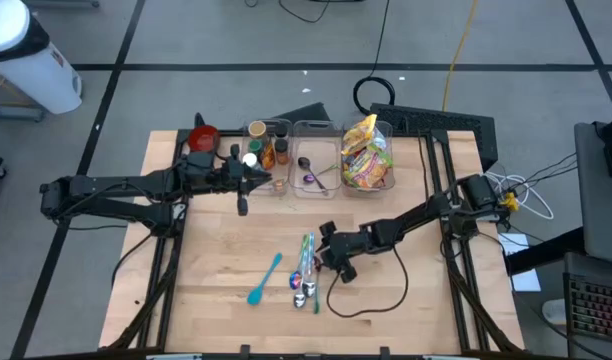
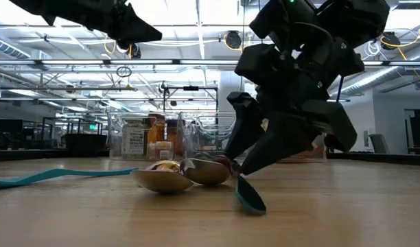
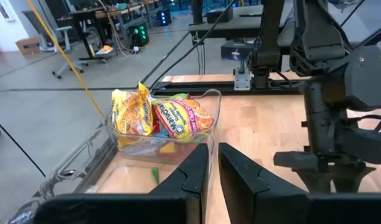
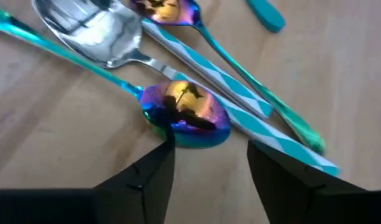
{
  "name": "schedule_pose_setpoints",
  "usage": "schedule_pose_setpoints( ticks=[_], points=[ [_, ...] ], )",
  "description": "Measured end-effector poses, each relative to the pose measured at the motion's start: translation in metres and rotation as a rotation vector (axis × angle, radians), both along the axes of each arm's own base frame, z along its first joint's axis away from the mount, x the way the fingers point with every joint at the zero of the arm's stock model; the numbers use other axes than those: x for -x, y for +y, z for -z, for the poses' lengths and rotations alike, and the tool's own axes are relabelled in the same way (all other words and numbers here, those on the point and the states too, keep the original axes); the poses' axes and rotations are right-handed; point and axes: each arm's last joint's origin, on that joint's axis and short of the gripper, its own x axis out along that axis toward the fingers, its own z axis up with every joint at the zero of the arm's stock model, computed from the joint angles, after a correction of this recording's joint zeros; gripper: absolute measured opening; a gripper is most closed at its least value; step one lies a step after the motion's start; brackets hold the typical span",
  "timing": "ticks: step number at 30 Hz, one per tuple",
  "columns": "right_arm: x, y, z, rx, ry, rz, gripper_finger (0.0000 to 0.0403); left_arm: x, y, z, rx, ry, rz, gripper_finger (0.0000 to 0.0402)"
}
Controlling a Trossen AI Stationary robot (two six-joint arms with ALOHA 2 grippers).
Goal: Pick & Place Food Item
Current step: Put the right purple green spoon into the middle transparent bin
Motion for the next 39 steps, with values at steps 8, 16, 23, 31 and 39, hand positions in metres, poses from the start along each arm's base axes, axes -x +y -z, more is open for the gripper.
schedule_pose_setpoints(
  ticks=[8, 16, 23, 31, 39],
  points=[
    [-0.001, 0.001, 0.002, 0.002, -0.016, 0.032, 0.0244, 0.000, 0.000, 0.002, 0.012, 0.016, 0.000, 0.0047],
    [0.005, 0.006, 0.006, -0.066, 0.068, 0.100, 0.0253, 0.000, 0.000, 0.002, 0.020, 0.015, -0.001, 0.0047],
    [0.005, 0.021, 0.004, -0.135, 0.043, 0.034, 0.0254, 0.000, 0.000, 0.001, 0.016, 0.008, -0.001, 0.0047],
    [-0.008, 0.014, 0.014, -0.105, -0.063, -0.050, 0.0254, 0.000, 0.000, 0.001, 0.028, 0.006, -0.004, 0.0047],
    [-0.017, -0.007, 0.023, -0.123, -0.078, -0.013, 0.0252, 0.000, 0.000, 0.002, 0.027, 0.013, -0.003, 0.0047]
  ],
)
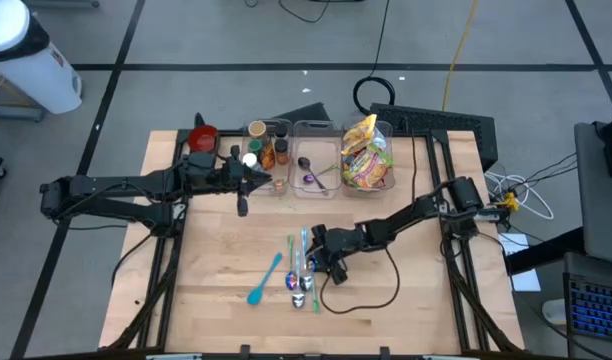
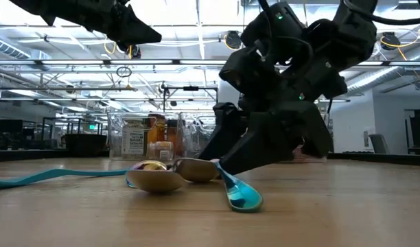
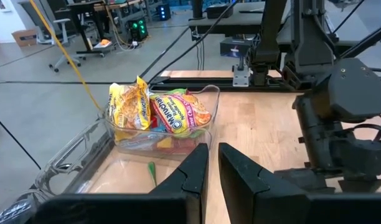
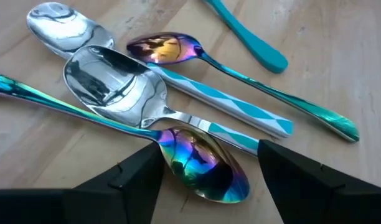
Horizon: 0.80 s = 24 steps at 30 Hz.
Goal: Pick & Place Food Item
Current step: Put the right purple green spoon into the middle transparent bin
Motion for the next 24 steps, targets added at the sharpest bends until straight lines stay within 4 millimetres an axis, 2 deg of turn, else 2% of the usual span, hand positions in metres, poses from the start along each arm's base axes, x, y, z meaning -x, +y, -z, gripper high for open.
schedule_pose_setpoints(
  ticks=[5, 17, 24],
  points=[
    [0.000, 0.000, 0.000, 0.017, -0.009, -0.012, 0.0223, 0.000, 0.000, 0.000, -0.001, 0.000, 0.000, 0.0047],
    [0.001, 0.006, 0.000, 0.023, -0.003, -0.013, 0.0102, 0.000, 0.000, 0.000, 0.002, 0.000, -0.001, 0.0047],
    [0.008, 0.005, -0.011, 0.077, 0.033, 0.027, 0.0043, 0.000, 0.000, 0.000, 0.002, 0.002, 0.000, 0.0047]
  ],
)
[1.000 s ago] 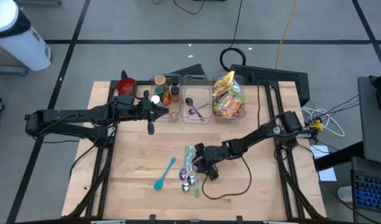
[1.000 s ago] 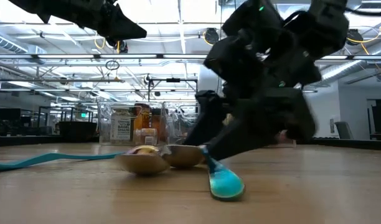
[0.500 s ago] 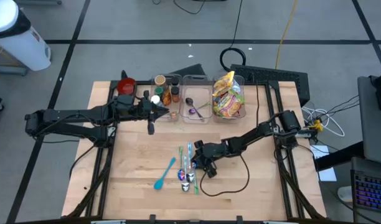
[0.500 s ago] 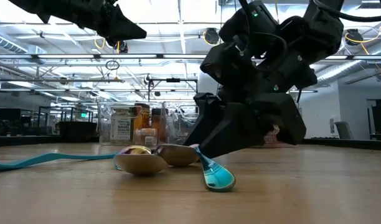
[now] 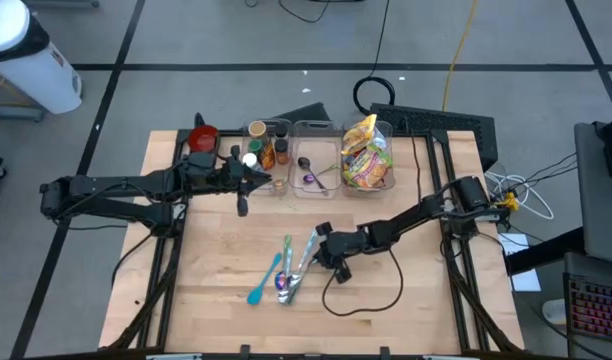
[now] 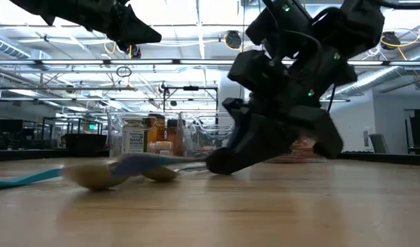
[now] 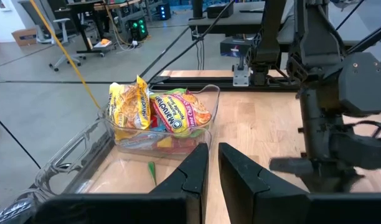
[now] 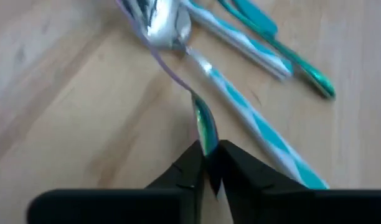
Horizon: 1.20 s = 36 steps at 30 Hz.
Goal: Pick & Place Food Item
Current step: Put the right purple green spoon into the middle transparent bin
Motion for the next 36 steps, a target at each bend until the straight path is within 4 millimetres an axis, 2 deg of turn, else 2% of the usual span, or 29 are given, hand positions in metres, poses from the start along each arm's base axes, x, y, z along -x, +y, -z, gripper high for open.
schedule_pose_setpoints(
  ticks=[5, 19, 26, 31, 36],
  points=[
    [0.005, 0.000, -0.013, 0.004, 0.013, -0.005, 0.0006, 0.000, 0.000, 0.000, 0.000, -0.001, -0.001, 0.0047],
    [0.015, -0.002, -0.054, -0.058, -0.047, 0.035, 0.0003, 0.000, 0.000, 0.000, 0.000, 0.001, 0.000, 0.0047],
    [0.022, -0.011, -0.086, -0.216, -0.115, 0.183, 0.0002, 0.000, 0.000, 0.000, 0.000, 0.002, 0.000, 0.0047],
    [0.029, -0.018, -0.104, -0.163, -0.189, 0.338, 0.0001, 0.000, 0.000, 0.000, 0.000, 0.002, 0.000, 0.0047],
    [0.033, -0.028, -0.110, -0.073, -0.224, 0.491, 0.0001, 0.000, 0.000, 0.000, 0.000, 0.002, -0.001, 0.0047]
  ],
)
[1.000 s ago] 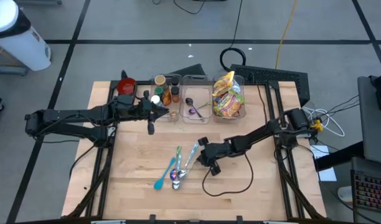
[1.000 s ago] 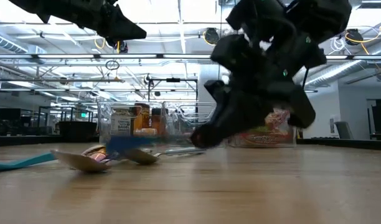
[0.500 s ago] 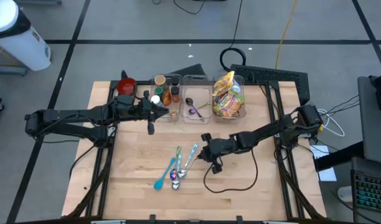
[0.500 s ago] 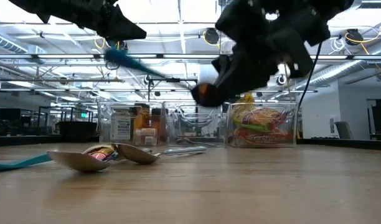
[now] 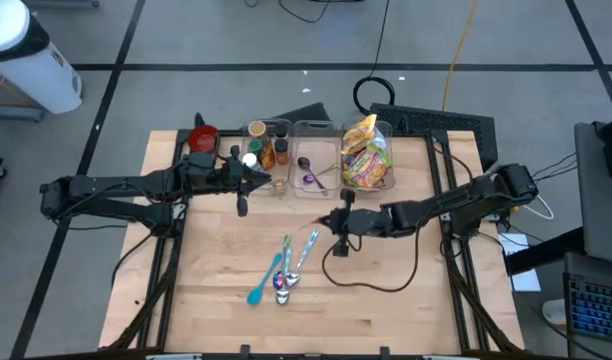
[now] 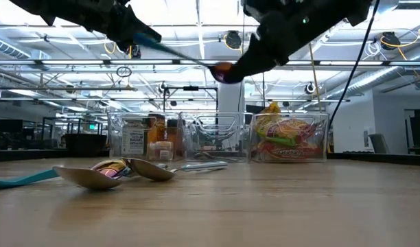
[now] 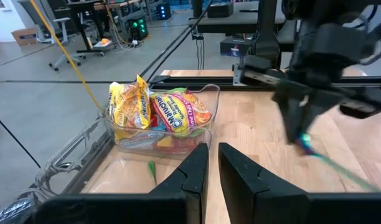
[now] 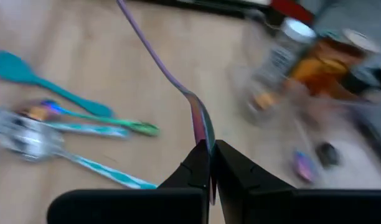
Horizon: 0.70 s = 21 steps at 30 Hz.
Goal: Pick & Place Food Item
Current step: Put the right purple green spoon into the middle transparent bin
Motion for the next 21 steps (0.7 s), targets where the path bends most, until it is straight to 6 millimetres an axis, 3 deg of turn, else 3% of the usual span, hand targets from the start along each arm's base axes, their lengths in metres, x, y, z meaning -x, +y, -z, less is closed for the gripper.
schedule_pose_setpoints(
  ticks=[8, 18, 21],
  points=[
    [0.008, -0.019, 0.005, 0.052, 0.072, 0.230, 0.0001, 0.000, 0.000, 0.000, 0.000, 0.000, 0.001, 0.0047],
    [0.023, -0.031, -0.019, 0.272, -0.041, 0.599, 0.0000, 0.000, 0.000, 0.000, -0.001, -0.003, 0.000, 0.0047],
    [0.024, -0.039, -0.020, 0.273, -0.042, 0.637, 0.0000, 0.000, 0.000, 0.000, -0.001, -0.003, 0.001, 0.0047]
  ],
)
